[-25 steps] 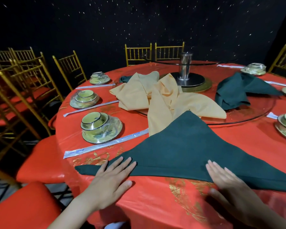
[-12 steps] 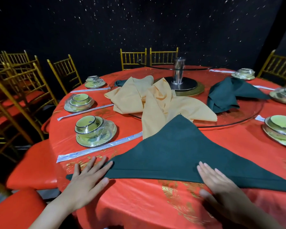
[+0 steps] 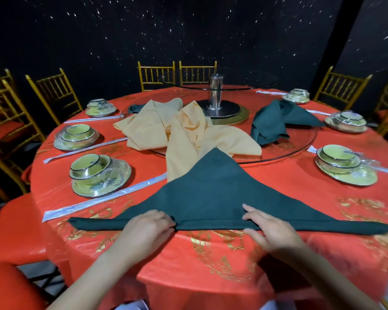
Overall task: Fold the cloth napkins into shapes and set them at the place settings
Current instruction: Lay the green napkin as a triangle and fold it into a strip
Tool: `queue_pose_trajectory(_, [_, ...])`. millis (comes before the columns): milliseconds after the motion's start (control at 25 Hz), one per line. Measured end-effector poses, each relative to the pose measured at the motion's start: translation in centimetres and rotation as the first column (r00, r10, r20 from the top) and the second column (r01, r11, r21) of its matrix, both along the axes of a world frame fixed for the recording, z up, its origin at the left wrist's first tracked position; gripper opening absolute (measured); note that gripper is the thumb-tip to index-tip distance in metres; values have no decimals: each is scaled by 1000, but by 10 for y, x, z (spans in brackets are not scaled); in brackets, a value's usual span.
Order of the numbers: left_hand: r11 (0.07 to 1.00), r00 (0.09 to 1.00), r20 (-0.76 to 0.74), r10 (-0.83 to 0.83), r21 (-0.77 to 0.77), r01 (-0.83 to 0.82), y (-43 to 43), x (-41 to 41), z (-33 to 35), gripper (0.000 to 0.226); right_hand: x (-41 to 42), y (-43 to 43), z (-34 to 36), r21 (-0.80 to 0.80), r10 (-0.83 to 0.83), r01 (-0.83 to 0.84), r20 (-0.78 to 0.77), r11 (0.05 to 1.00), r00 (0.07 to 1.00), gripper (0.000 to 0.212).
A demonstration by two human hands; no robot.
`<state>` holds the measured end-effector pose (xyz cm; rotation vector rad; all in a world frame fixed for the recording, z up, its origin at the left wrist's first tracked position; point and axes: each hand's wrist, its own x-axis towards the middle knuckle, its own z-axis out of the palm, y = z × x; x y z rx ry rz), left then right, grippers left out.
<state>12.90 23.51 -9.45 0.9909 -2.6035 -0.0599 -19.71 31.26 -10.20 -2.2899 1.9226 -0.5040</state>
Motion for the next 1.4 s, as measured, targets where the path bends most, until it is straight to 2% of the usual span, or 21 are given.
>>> queue_pose_trajectory(40, [1000, 1000, -23, 0, 15, 0, 0, -1, 2, 28, 1, 1, 4, -24, -30, 30, 7, 999, 1000, 44])
queue_pose_trajectory(160, [998, 998, -45, -37, 46, 39, 3, 1, 7, 26, -7, 1, -2, -152, 57, -56, -2, 987, 998, 26])
queue_pose_trajectory(200, [998, 998, -50, -35, 58, 38, 3, 2, 8, 26, -8, 1, -1, -125, 59, -57, 15, 991, 998, 24])
queue_pose_trajectory(360, [971, 989, -111, 98, 227, -70, -2, 1, 6, 18, -14, -5, -1, -42, 15, -12, 67, 999, 998, 39])
queue_pose_trajectory(440, [961, 985, -57, 162, 237, -144, -7, -4, 7, 23, -16, -12, 2, -58, -41, 42, 14, 997, 999, 44])
queue_pose_trajectory(600, [955, 971, 122, 204, 193, -225, -15, -11, 16, 41, -19, -14, 8, -19, -102, 102, -9, 995, 995, 22])
queue_pose_trajectory(800, [986, 998, 27, -58, 155, 53, 17, -92, 22, 51, -15, -14, 12, 59, -130, 131, -23, 990, 991, 25])
queue_pose_trajectory(920, [983, 989, 127, -76, 177, 53, 45, -136, 9, 84, -14, -12, 11, 22, -158, 159, -45, 987, 986, 38])
queue_pose_trajectory(1000, [987, 981, 189, -32, 158, 2, 52, -146, -1, 92, -9, -8, 5, -85, -154, 148, -67, 985, 986, 41])
queue_pose_trajectory(1080, [992, 982, 189, -9, 122, -14, 53, -147, -7, 93, 1, -2, 2, -141, -100, 87, -87, 986, 991, 43])
queue_pose_trajectory(1240, [993, 986, 167, -21, 120, 1, 54, -143, -12, 91, 9, 15, -6, 62, -11, 19, -124, 998, 992, 85])
queue_pose_trajectory(1400, [992, 987, 163, -9, 125, -12, 55, -141, -12, 91, -11, 26, -5, 131, -24, 45, -158, 990, 987, 85])
